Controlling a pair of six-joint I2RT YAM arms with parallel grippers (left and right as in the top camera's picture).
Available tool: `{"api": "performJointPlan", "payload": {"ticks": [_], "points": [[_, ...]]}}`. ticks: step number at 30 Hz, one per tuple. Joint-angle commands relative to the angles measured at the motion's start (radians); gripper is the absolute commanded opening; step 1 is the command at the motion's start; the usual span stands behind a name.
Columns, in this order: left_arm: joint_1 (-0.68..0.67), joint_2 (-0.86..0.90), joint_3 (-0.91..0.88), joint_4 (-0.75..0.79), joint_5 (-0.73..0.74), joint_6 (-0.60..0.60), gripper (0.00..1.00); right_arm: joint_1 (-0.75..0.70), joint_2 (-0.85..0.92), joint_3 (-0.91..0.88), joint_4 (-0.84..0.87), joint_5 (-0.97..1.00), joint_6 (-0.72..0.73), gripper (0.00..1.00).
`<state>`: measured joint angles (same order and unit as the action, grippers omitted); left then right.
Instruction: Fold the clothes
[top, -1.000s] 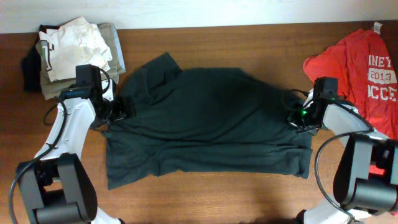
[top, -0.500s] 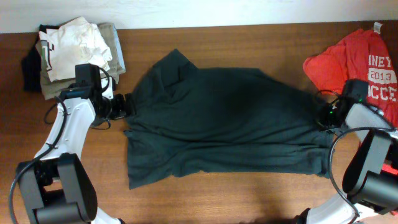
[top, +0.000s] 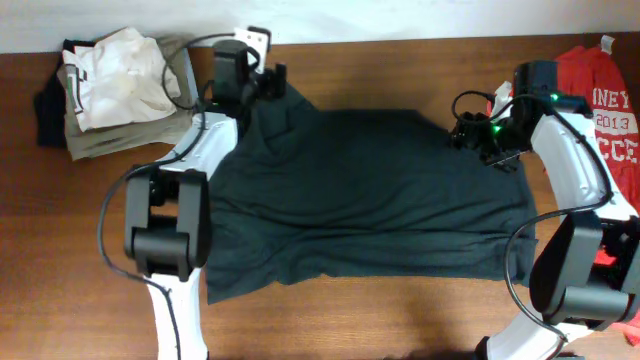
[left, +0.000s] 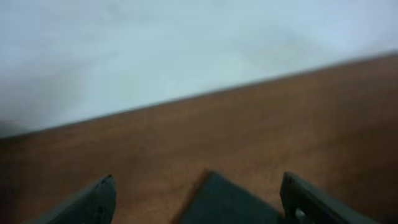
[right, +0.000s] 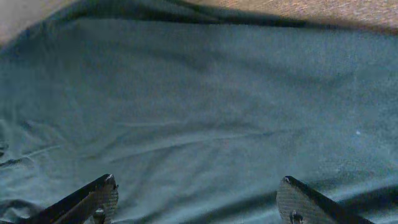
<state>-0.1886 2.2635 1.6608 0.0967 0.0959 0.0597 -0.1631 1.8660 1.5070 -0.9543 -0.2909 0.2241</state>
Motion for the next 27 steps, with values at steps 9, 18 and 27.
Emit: {"api": "performJointPlan", "payload": {"ticks": [9,18,27], "points": [[-0.031,0.148,0.012,-0.121,-0.041,0.197,0.68,0.006,-0.008,0.011,-0.026,0.042,-0.011,0.86],[-0.011,0.166,0.012,-0.162,-0.040,0.196,0.01,-0.046,-0.008,0.120,0.081,0.120,-0.077,0.85],[-0.006,0.166,0.012,-0.275,-0.104,0.196,0.01,-0.046,0.311,0.173,0.298,0.243,-0.192,0.96]]}}
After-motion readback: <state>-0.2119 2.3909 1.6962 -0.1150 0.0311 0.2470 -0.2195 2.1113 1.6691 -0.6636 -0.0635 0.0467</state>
